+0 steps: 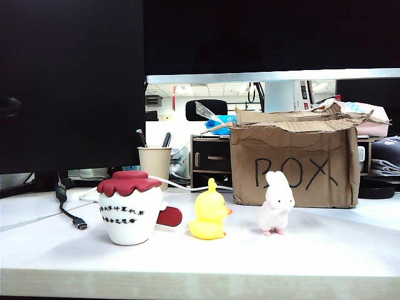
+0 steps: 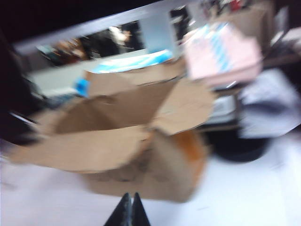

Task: Put the doll that is least similar in size compared to the others into the paper box.

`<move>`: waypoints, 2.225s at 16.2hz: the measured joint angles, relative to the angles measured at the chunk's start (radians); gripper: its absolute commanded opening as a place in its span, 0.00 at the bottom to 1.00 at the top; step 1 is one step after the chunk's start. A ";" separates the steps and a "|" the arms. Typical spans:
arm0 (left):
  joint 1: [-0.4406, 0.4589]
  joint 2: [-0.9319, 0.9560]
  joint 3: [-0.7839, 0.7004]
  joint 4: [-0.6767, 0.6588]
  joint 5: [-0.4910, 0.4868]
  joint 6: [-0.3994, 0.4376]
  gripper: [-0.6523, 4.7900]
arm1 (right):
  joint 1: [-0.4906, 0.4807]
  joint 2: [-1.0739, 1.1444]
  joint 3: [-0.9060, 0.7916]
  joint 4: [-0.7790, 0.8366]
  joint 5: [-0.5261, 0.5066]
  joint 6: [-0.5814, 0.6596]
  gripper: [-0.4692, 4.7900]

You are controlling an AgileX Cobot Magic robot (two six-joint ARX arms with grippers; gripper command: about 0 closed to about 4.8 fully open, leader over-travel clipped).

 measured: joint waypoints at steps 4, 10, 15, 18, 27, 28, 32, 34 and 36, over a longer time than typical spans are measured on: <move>0.008 0.062 0.001 0.000 0.007 0.000 0.11 | 0.000 0.000 0.000 0.006 -0.052 0.211 0.09; 0.008 0.146 0.001 -0.001 0.007 0.000 0.11 | 0.000 0.000 0.127 0.072 -0.293 0.294 0.09; 0.008 0.143 0.001 -0.002 0.007 0.000 0.11 | 0.001 0.196 0.382 0.079 -0.360 0.272 0.09; 0.008 0.143 0.001 -0.002 0.006 0.000 0.11 | 0.026 0.550 0.637 0.040 -0.627 0.210 0.09; 0.007 0.143 0.001 -0.004 0.006 0.000 0.11 | 0.723 1.555 1.189 -0.533 -0.277 -0.291 0.75; 0.007 0.143 0.001 -0.003 0.007 0.000 0.11 | 0.768 1.603 1.237 -0.550 -0.238 -0.325 1.00; 0.007 0.142 0.001 -0.003 0.007 0.000 0.11 | 0.851 1.678 1.297 -0.574 -0.046 -0.380 1.00; 0.007 0.143 0.001 -0.003 0.007 0.000 0.11 | 0.850 1.691 1.299 -0.596 -0.015 -0.380 1.00; 0.007 0.142 0.001 -0.003 0.007 0.000 0.11 | 0.848 1.706 1.300 -0.610 -0.002 -0.392 1.00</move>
